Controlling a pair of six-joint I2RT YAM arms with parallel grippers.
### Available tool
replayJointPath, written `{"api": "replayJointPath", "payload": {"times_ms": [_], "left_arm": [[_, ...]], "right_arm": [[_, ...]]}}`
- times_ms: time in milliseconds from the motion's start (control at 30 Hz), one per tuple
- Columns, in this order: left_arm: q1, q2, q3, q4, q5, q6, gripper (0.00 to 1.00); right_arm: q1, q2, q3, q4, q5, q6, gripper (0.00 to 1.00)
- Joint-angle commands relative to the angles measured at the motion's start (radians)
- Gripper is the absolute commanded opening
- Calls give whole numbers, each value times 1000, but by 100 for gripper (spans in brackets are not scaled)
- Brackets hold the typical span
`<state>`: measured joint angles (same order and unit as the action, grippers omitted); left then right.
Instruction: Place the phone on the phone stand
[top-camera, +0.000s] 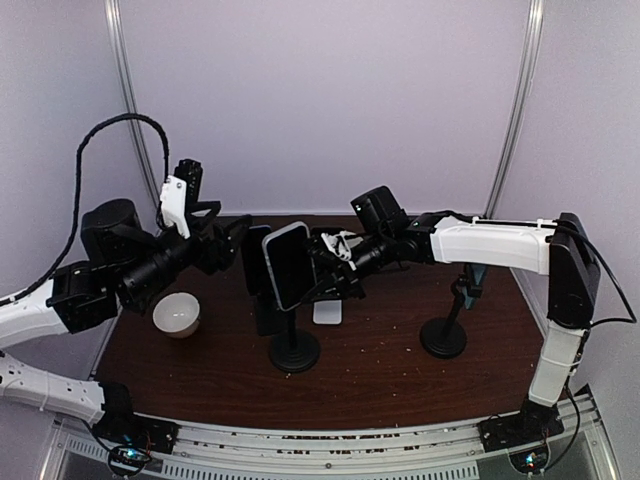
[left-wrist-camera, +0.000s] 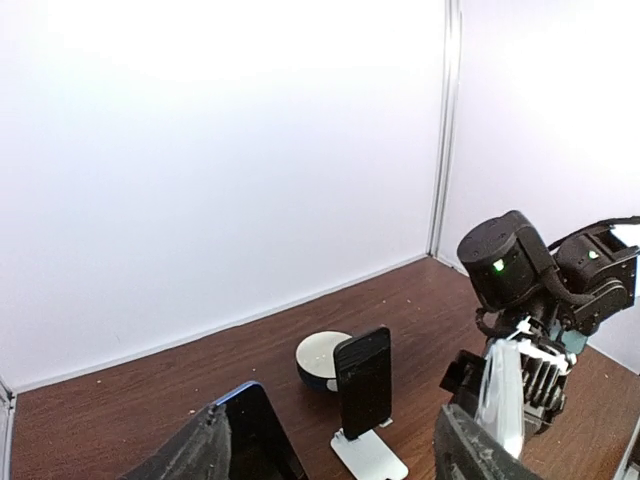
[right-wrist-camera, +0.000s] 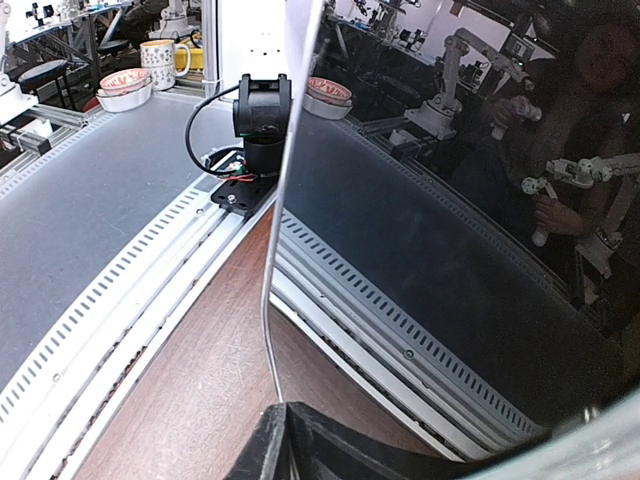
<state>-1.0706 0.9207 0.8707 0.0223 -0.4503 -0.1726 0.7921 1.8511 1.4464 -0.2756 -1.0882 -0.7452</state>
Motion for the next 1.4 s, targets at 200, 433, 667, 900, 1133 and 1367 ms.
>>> {"api": "replayJointPath", "payload": {"times_ms": [200, 433, 667, 900, 1133, 1367], "left_arm": [[14, 130, 45, 97, 314, 53, 78], [14, 100, 52, 40, 346, 44, 76], [40, 186, 100, -32, 350, 22, 53], [60, 233, 66, -25, 423, -10, 15], [52, 212, -113, 68, 344, -33, 0], [-11, 205, -157, -17, 180, 71, 0]], "right_arm": [[-6, 6, -29, -25, 189, -18, 0], [-8, 7, -34, -13, 184, -8, 0], [-7, 0, -36, -25, 205, -21, 0], [-8, -12, -52, 0, 207, -9, 0], [-6, -84, -193, 257, 262, 142, 9], [2, -96, -214, 382, 278, 226, 16]]}}
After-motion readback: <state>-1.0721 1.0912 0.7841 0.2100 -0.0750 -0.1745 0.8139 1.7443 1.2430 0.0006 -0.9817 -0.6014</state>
